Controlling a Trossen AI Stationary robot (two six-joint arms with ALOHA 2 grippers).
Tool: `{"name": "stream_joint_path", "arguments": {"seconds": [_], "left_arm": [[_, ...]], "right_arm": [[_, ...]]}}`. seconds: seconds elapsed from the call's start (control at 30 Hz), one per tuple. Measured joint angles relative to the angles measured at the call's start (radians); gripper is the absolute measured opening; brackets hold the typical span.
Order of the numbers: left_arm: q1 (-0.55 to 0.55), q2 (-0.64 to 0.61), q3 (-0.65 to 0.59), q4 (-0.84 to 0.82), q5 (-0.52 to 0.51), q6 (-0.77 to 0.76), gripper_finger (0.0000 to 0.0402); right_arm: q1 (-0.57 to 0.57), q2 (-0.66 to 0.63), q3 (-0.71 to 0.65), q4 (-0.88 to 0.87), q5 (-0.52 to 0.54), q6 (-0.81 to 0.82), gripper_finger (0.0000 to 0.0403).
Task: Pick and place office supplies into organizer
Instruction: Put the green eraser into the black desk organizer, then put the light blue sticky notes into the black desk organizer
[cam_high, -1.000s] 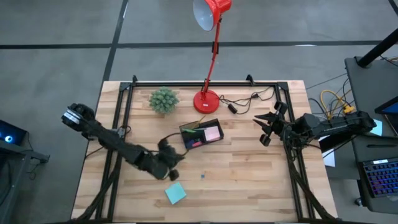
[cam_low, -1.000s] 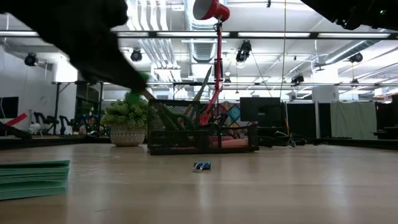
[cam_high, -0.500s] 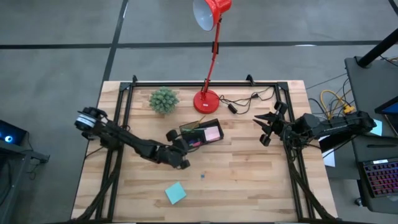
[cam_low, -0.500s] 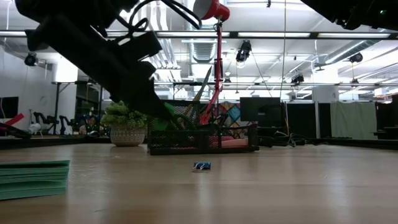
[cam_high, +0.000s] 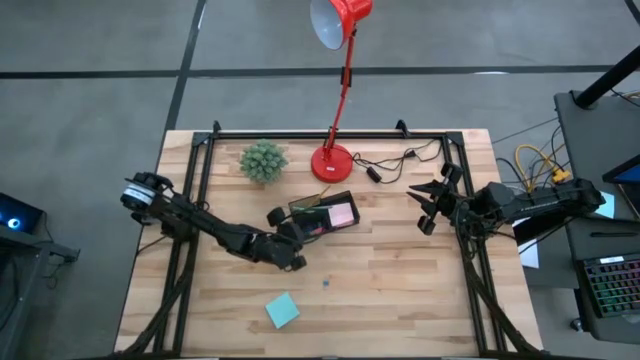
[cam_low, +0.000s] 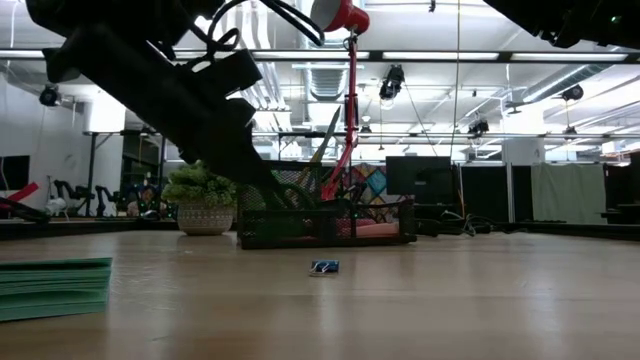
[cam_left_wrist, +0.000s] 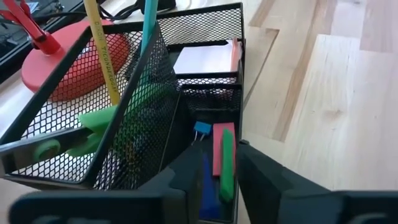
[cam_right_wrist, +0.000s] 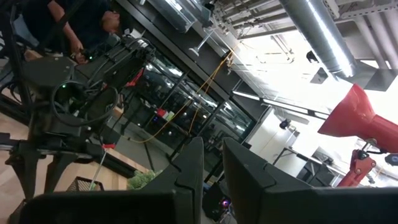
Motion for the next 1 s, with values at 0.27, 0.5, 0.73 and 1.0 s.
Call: {"name": "stream_joint_path", "arguments": {"seconds": [0.27,0.5,0.73,1.0], "left_arm": [[0.003,-0.013,0.000,0.018,0.027,-0.002,0.0114],[0.003,-0.067,0.002,0.174,0.354,0.035,0.0116],[-0.006,-0.066,0.005,0.253,0.638,0.071,0.0116],[-0.034,-0.064,0.006,0.165,0.846,-0.296,0.0116]], "right_arm": [[0.000,0.000,0.000,0.000,0.000,0.000,0.0052],[0.000,0.000,0.000,0.000,0.000,0.000,0.0052],[0.000,0.000,0.000,0.000,0.000,0.000,0.0052],[0.000,0.000,0.000,0.000,0.000,0.000,0.0052]]}}
